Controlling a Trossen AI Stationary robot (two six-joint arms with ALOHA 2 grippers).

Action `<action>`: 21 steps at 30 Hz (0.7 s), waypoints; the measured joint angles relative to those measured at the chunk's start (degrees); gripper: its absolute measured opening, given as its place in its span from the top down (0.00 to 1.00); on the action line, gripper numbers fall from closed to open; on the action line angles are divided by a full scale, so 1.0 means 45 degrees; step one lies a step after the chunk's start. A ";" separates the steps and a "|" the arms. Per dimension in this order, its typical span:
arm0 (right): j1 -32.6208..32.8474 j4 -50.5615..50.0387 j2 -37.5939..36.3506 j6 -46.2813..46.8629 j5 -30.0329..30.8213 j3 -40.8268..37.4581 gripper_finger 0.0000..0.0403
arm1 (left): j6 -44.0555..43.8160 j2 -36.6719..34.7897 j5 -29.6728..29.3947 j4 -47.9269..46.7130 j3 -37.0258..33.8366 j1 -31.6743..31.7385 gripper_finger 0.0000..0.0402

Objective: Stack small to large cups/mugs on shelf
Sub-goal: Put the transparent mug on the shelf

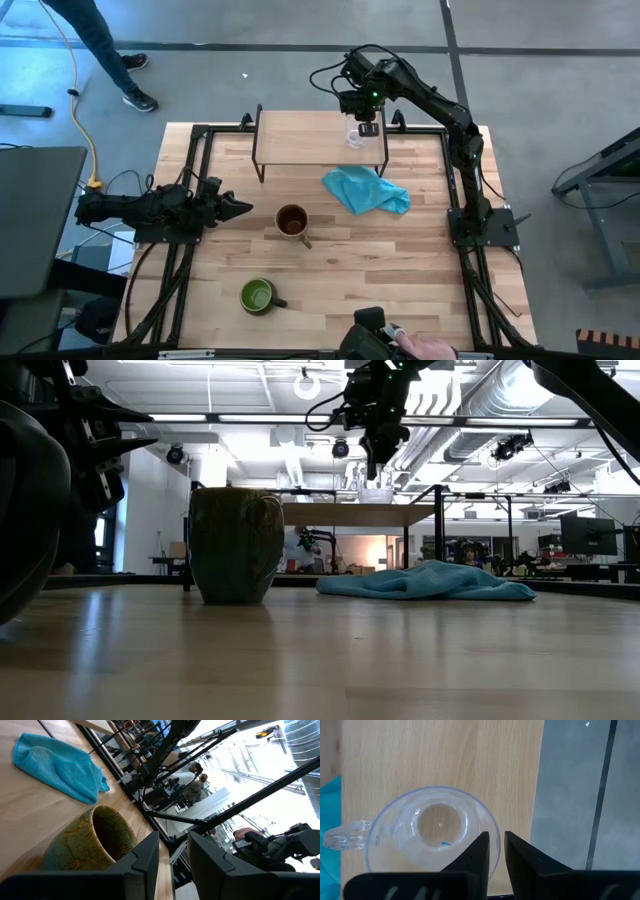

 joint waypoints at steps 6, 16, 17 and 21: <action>0.0000 0.0000 0.0000 0.0000 -0.0078 0.0000 0.87 | 0.0000 -0.0004 0.0000 0.0004 0.0000 -0.0003 0.78; 0.0000 -0.0005 0.0000 0.0009 -0.0163 0.0005 0.87 | 0.0000 -0.0003 0.0000 0.0001 0.0000 0.0000 0.78; 0.0000 -0.0005 0.0000 0.0100 -0.0195 0.0005 0.87 | 0.0000 0.0000 0.0000 0.0000 0.0000 0.0000 0.78; 0.0000 -0.0005 0.0000 0.0192 -0.0253 0.0005 0.87 | 0.0000 0.0000 0.0000 0.0002 0.0000 0.0000 0.78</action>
